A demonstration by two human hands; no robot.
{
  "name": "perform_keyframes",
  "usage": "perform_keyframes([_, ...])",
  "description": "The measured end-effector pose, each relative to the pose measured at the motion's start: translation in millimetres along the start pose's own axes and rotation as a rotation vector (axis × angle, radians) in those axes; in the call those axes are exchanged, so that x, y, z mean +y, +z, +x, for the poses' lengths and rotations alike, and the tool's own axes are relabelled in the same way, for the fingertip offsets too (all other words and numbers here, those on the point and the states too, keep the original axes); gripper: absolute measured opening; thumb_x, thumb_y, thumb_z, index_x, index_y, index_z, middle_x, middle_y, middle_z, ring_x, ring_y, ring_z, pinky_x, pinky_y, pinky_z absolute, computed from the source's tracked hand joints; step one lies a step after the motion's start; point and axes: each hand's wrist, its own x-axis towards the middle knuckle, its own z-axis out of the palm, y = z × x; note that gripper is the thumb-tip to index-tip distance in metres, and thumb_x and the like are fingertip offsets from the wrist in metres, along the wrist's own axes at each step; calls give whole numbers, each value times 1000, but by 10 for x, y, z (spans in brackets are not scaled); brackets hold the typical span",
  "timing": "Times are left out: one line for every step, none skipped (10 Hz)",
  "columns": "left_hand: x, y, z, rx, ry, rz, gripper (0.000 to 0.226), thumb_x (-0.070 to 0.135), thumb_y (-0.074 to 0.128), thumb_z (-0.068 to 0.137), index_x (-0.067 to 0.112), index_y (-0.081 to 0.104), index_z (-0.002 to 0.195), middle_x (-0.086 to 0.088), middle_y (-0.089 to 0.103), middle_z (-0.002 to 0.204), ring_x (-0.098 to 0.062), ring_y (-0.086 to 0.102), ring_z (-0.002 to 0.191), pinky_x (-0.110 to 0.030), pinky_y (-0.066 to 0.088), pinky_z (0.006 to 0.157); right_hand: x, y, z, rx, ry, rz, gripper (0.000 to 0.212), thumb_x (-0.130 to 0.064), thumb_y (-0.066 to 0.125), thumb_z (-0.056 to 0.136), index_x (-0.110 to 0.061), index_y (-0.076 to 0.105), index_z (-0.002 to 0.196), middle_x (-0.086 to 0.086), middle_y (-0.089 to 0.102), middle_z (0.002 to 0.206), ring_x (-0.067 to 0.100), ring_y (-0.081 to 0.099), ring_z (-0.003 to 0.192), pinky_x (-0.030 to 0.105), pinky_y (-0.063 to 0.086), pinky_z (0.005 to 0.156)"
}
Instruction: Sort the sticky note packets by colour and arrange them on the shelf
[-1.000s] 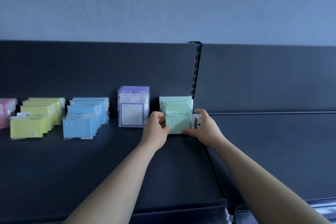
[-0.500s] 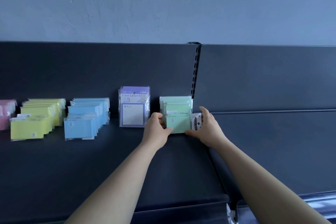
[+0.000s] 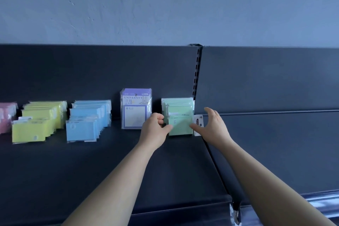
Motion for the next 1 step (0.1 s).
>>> perform_keyframes([67,-143,-53,33,36,65,36,27,65,89,16,57,122,2,61,114,-13,57,97,-23,45,82,-76,-41,-7,-10,-56,-93,72,-39,61,89,-11,29,148,-1,28,155,16,24,143,32,29,109])
